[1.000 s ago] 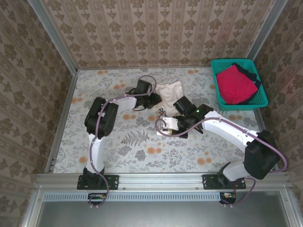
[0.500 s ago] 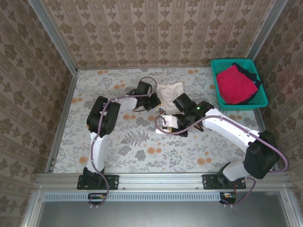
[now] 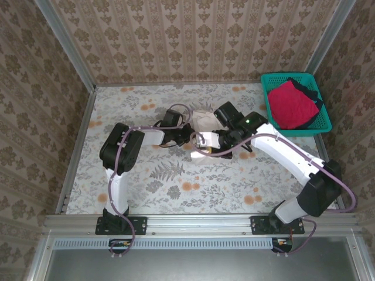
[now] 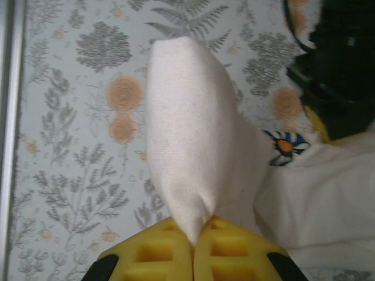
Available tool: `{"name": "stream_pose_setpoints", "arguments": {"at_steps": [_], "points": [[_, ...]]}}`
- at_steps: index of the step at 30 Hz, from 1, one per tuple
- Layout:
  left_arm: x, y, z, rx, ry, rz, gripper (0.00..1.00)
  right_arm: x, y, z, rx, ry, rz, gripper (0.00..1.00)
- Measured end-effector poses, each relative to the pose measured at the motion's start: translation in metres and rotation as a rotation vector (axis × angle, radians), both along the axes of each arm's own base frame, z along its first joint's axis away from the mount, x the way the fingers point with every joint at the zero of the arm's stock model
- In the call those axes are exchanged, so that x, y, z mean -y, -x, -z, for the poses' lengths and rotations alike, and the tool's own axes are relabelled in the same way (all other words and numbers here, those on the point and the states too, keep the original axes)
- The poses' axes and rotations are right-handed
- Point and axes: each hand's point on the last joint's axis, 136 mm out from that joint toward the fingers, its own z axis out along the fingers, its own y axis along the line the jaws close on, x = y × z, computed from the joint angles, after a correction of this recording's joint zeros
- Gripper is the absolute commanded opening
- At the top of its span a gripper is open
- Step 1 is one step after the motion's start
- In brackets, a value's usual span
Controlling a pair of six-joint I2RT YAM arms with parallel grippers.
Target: Fold and stack the t-shirts
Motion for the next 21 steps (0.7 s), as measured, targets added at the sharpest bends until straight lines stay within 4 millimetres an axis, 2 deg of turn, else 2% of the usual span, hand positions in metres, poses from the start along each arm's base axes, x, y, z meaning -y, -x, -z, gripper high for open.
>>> {"name": "stream_pose_setpoints", "arguments": {"at_steps": [7, 15, 21], "points": [[-0.002, 0.001, -0.001, -0.013, 0.045, 0.008, 0.0, 0.015, -0.056, 0.006, 0.015, 0.005, 0.058, 0.0], [-0.002, 0.003, 0.0, -0.019, 0.035, 0.039, 0.0, 0.015, -0.116, 0.001, 0.057, -0.008, 0.063, 0.0], [-0.003, 0.003, 0.001, -0.026, 0.05, 0.06, 0.0, 0.015, -0.15, 0.005, 0.06, 0.005, 0.06, 0.0]]}}
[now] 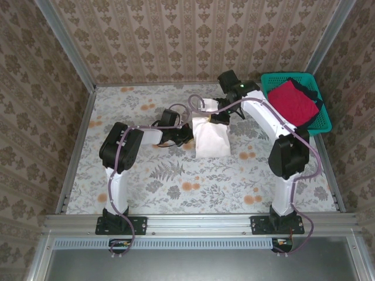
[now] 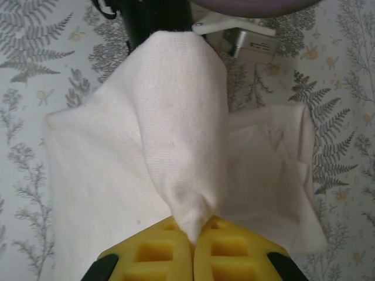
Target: Fold and stack the t-shirts
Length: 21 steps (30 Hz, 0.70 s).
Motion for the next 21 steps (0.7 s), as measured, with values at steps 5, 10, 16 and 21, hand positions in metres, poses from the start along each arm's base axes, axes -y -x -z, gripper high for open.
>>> {"name": "stream_pose_setpoints", "arguments": {"at_steps": [5, 10, 16, 21], "points": [[-0.001, -0.001, 0.0, 0.001, 0.004, 0.003, 0.0, 0.0, -0.02, 0.012, -0.023, 0.014, 0.007, 0.0], [-0.001, 0.0, 0.0, 0.0, 0.011, 0.011, 0.0, 0.002, -0.039, 0.025, -0.038, 0.02, 0.023, 0.0], [0.0, 0.001, 0.0, -0.001, 0.018, 0.019, 0.0, 0.0, -0.056, 0.045, -0.051, 0.027, 0.033, 0.0], [0.0, 0.001, 0.0, -0.005, 0.027, 0.025, 0.0, -0.002, -0.068, 0.061, -0.048, 0.03, 0.053, 0.0]]}}
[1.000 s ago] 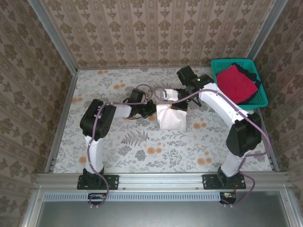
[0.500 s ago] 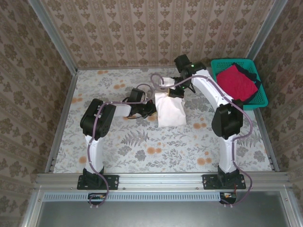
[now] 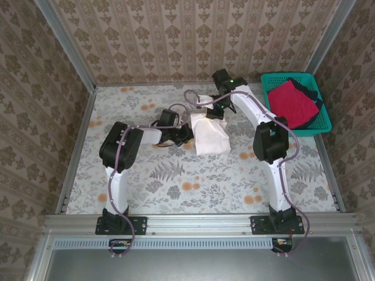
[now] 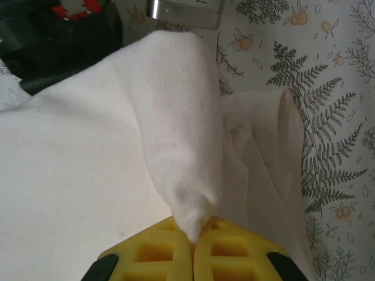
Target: Fold and stack the t-shirts
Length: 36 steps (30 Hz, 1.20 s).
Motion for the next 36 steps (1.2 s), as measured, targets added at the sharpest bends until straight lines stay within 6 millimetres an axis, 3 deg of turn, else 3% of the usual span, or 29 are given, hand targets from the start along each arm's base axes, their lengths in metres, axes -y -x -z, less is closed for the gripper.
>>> {"name": "stream_pose_setpoints", "arguments": {"at_steps": [13, 23, 25, 27, 29, 32, 36], "points": [[0.0, 0.0, 0.0, -0.002, 0.001, 0.004, 0.0, 0.003, -0.042, 0.039, 0.055, 0.039, 0.139, 0.0], [0.0, 0.0, 0.0, -0.002, 0.002, 0.004, 0.0, -0.002, -0.063, 0.064, 0.083, 0.07, 0.211, 0.0], [0.0, 0.0, 0.0, -0.003, 0.002, 0.005, 0.0, -0.003, -0.065, 0.067, 0.085, 0.07, 0.222, 0.15], [0.0, 0.0, 0.0, -0.003, 0.003, 0.005, 0.0, -0.005, -0.066, 0.066, 0.089, 0.067, 0.23, 0.43], [0.0, 0.001, 0.0, -0.001, 0.004, 0.006, 0.0, -0.007, -0.072, 0.063, 0.11, 0.047, 0.246, 0.62], [0.0, 0.001, 0.0, 0.008, 0.01, 0.005, 0.0, -0.01, -0.075, 0.061, 0.131, 0.013, 0.273, 0.77], [-0.002, 0.001, -0.001, 0.029, 0.017, -0.003, 0.03, -0.006, -0.069, 0.05, 0.147, -0.03, 0.322, 0.88]]}}
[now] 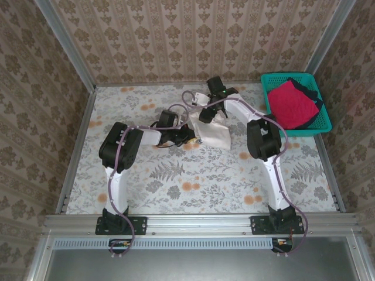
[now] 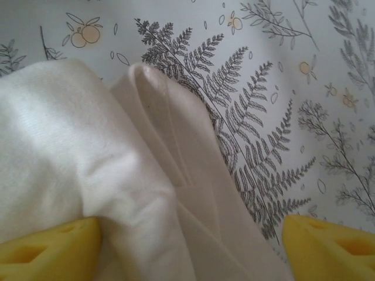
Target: Fold and stack the t-shirts
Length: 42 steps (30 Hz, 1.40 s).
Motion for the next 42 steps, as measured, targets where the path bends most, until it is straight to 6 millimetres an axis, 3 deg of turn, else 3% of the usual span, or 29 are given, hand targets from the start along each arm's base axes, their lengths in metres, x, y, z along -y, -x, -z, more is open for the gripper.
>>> {"name": "stream_pose_setpoints", "arguments": {"at_steps": [8, 12, 16, 20, 22, 23, 28, 31, 33, 37, 42], "points": [[-0.012, 0.013, -0.005, -0.022, -0.03, -0.035, 0.22, 0.014, 0.027, -0.074, 0.105, -0.193, 0.174, 0.94], [-0.025, 0.024, -0.007, -0.041, -0.068, -0.065, 0.32, 0.028, 0.043, -0.096, 0.107, -0.327, 0.339, 0.94], [-0.044, 0.037, -0.012, -0.049, -0.134, -0.111, 0.48, 0.039, 0.062, -0.093, 0.046, -0.418, 0.478, 0.94], [-0.057, 0.04, -0.03, -0.003, -0.195, -0.149, 0.66, 0.047, 0.083, -0.067, -0.04, -0.449, 0.572, 0.92], [-0.056, 0.039, -0.045, 0.037, -0.217, -0.15, 0.68, 0.05, 0.091, -0.051, -0.084, -0.447, 0.61, 0.92], [-0.052, 0.038, -0.053, 0.06, -0.22, -0.144, 0.66, 0.051, 0.095, -0.045, -0.102, -0.444, 0.63, 0.92], [-0.008, 0.032, -0.109, 0.189, -0.156, -0.057, 0.27, 0.06, 0.097, -0.032, -0.148, -0.471, 0.731, 0.88], [0.017, 0.031, -0.134, 0.226, -0.098, -0.004, 0.14, 0.072, 0.092, -0.032, -0.16, -0.505, 0.8, 0.87], [0.033, 0.031, -0.139, 0.23, -0.075, 0.032, 0.11, 0.081, 0.086, -0.032, -0.162, -0.528, 0.842, 0.87], [0.044, 0.035, -0.117, 0.179, -0.086, 0.076, 0.09, 0.09, 0.075, -0.03, -0.17, -0.553, 0.875, 0.89], [0.026, 0.051, -0.071, 0.072, -0.145, 0.083, 0.13, 0.076, 0.069, -0.025, -0.204, -0.58, 0.809, 0.94]]}}
